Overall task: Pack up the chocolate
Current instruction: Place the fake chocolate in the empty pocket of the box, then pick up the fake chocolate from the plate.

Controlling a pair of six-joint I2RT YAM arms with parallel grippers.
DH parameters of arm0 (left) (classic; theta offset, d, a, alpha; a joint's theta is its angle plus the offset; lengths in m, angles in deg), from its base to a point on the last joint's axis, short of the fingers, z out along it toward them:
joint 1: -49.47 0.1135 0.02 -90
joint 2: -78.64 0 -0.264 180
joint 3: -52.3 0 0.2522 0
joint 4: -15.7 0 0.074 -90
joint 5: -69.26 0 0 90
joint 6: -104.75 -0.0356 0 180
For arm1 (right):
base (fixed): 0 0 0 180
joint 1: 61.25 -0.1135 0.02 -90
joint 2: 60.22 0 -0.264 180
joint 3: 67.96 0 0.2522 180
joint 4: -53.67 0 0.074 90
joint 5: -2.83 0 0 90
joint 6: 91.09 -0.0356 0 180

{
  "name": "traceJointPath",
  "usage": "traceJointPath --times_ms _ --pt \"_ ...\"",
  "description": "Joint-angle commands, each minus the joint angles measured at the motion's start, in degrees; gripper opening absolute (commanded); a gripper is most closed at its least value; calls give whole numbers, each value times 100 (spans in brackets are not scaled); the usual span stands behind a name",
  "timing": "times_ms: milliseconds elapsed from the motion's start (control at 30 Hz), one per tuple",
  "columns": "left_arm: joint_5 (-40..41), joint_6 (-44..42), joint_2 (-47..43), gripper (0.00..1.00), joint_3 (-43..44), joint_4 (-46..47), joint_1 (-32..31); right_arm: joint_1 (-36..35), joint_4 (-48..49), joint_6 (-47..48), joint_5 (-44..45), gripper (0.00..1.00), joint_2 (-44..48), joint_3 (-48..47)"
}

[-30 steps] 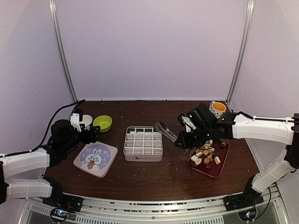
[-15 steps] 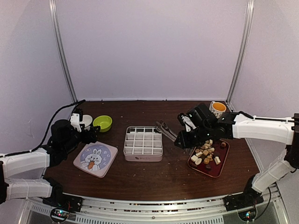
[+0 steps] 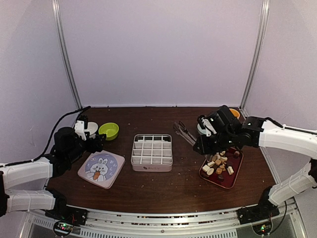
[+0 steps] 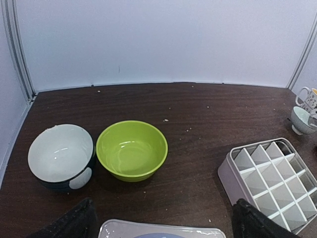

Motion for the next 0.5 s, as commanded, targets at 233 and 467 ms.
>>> traceJointPath --times_ms 233,467 --pt "73 -87 -34 97 214 88 29 -20 -934 -522 826 25 1514 887" --pt "105 -102 -52 97 211 70 23 -14 -1993 -1000 905 25 2083 1126"
